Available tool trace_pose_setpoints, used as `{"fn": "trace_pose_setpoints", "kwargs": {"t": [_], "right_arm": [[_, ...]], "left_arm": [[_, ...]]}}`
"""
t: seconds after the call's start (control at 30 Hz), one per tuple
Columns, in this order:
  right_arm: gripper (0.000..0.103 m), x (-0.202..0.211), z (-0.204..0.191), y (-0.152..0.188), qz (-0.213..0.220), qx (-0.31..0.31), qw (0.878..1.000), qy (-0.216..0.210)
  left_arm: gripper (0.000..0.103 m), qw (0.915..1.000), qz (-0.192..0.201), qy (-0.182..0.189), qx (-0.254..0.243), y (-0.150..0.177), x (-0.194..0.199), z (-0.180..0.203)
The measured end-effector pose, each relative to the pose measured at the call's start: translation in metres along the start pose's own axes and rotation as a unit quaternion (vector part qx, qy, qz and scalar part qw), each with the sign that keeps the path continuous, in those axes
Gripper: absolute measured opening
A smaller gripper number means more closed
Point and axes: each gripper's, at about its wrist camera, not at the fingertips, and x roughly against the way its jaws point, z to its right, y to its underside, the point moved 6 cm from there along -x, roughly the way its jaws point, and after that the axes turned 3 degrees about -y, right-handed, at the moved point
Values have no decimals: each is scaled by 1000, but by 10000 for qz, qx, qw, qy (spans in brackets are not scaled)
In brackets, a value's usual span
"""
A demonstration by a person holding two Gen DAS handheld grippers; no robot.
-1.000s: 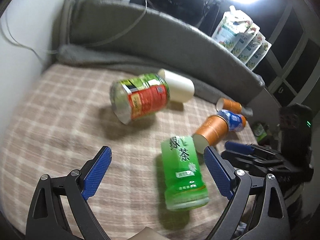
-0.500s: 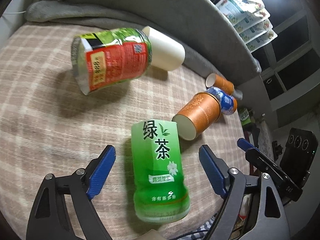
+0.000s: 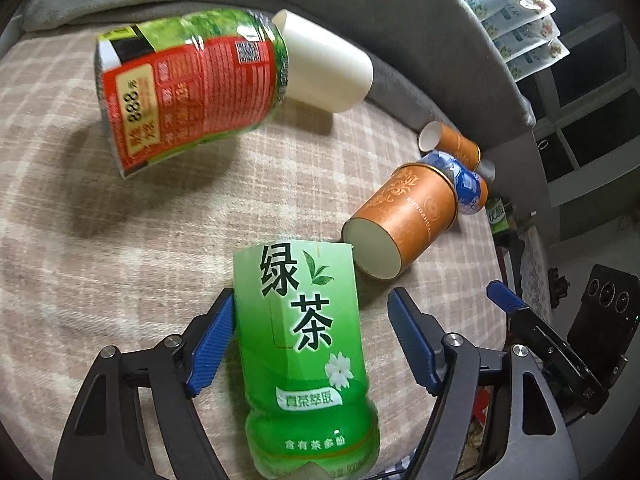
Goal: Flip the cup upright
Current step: 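Close the left tool around the middle of the green tea bottle, then lift the bottle with the left tool and rotate it cap-up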
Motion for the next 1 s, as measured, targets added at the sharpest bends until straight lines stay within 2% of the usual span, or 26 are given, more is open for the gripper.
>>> {"fn": "trace_pose_setpoints", "kwargs": {"t": [0.27,0.6,1.0], "right_arm": [[79,0,3,-1,22,-57,10000,9],[79,0,1,-1,33,-50,10000,40],[79,1,-1,-2,51,-50,10000,46]], "left_arm": [[55,9999,52,-93,-82,-1,-2,2],[55,9974,436,-328,-477,3,13,14],[55,9880,1121,-586,-891,7,39,31]]}}
